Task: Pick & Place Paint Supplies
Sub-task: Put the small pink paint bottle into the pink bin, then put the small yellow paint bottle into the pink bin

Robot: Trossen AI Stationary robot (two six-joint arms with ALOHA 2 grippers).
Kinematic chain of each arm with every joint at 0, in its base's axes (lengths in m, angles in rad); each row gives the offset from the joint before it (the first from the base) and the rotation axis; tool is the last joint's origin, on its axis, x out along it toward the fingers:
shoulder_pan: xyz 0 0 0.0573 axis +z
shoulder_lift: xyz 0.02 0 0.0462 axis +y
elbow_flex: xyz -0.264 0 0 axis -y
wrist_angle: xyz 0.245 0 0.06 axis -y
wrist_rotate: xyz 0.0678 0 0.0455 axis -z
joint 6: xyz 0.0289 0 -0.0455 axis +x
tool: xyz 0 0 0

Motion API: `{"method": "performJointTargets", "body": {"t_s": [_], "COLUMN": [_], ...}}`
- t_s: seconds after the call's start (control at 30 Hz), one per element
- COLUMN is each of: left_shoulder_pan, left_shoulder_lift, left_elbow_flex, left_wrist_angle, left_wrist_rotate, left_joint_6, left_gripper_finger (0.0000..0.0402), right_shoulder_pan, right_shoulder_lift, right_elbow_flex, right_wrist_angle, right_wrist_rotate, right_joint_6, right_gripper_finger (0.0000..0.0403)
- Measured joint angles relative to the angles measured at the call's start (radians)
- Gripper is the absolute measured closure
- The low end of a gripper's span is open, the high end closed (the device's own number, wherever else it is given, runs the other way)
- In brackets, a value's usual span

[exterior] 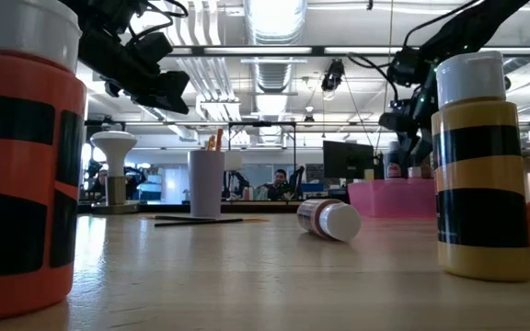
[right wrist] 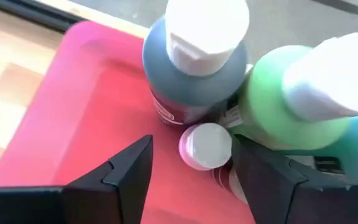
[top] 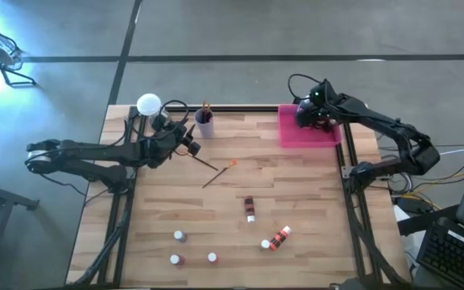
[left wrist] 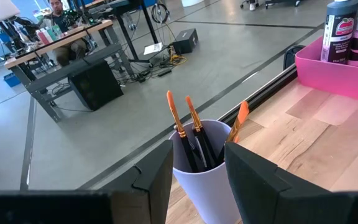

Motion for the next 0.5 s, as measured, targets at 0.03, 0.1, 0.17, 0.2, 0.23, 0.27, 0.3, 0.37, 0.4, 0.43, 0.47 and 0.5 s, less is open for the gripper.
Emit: {"method": "performJointTargets", "body": {"t_s": [0.03, 0.1, 0.17, 0.2, 0.23, 0.27, 0.3, 0.37, 0.4, 0.43, 0.47, 0.5], "left_shoulder_pan": [0.0, 0.0, 0.0, 0.0, 0.0, 0.0, 0.0, 0.0, 0.0, 0.0, 0.0, 0.0], "left_shoulder_lift": [0.0, 0.0, 0.0, 0.0, 0.0, 0.0, 0.0, 0.0, 0.0, 0.0, 0.0, 0.0], "left_elbow_flex": [0.0, 0.0, 0.0, 0.0, 0.0, 0.0, 0.0, 0.0, 0.0, 0.0, 0.0, 0.0], "left_wrist_angle": [0.0, 0.0, 0.0, 0.0, 0.0, 0.0, 0.0, 0.0, 0.0, 0.0, 0.0, 0.0], "left_wrist_rotate": [0.0, 0.0, 0.0, 0.0, 0.0, 0.0, 0.0, 0.0, 0.0, 0.0, 0.0, 0.0], "left_joint_6": [0.0, 0.0, 0.0, 0.0, 0.0, 0.0, 0.0, 0.0, 0.0, 0.0, 0.0, 0.0], "left_gripper_finger": [0.025, 0.025, 0.025, 0.025, 0.025, 0.025, 0.025, 0.025, 0.025, 0.025, 0.025, 0.025], "right_shoulder_pan": [0.0, 0.001, 0.001, 0.001, 0.001, 0.001, 0.001, 0.001, 0.001, 0.001, 0.002, 0.002], "right_shoulder_lift": [-0.013, -0.043, -0.076, -0.093, -0.111, -0.13, -0.15, -0.19, -0.209, -0.227, -0.246, -0.264], "right_elbow_flex": [0.0, 0.0, 0.0, 0.001, 0.002, 0.002, 0.002, 0.002, 0.002, 0.002, 0.002, 0.002], "right_wrist_angle": [-0.002, -0.01, -0.029, -0.037, -0.047, -0.053, -0.056, -0.054, -0.053, -0.052, -0.048, -0.043], "right_wrist_rotate": [0.0, -0.007, -0.021, -0.038, -0.06, -0.087, -0.117, -0.184, -0.218, -0.251, -0.286, -0.316], "right_joint_6": [0.0, 0.0, 0.0, 0.0, 0.004, 0.007, 0.008, 0.009, 0.011, 0.012, 0.012, 0.012], "right_gripper_finger": [0.0188, 0.0192, 0.0197, 0.02, 0.0203, 0.0207, 0.021, 0.0217, 0.0221, 0.0224, 0.0228, 0.0232]}}
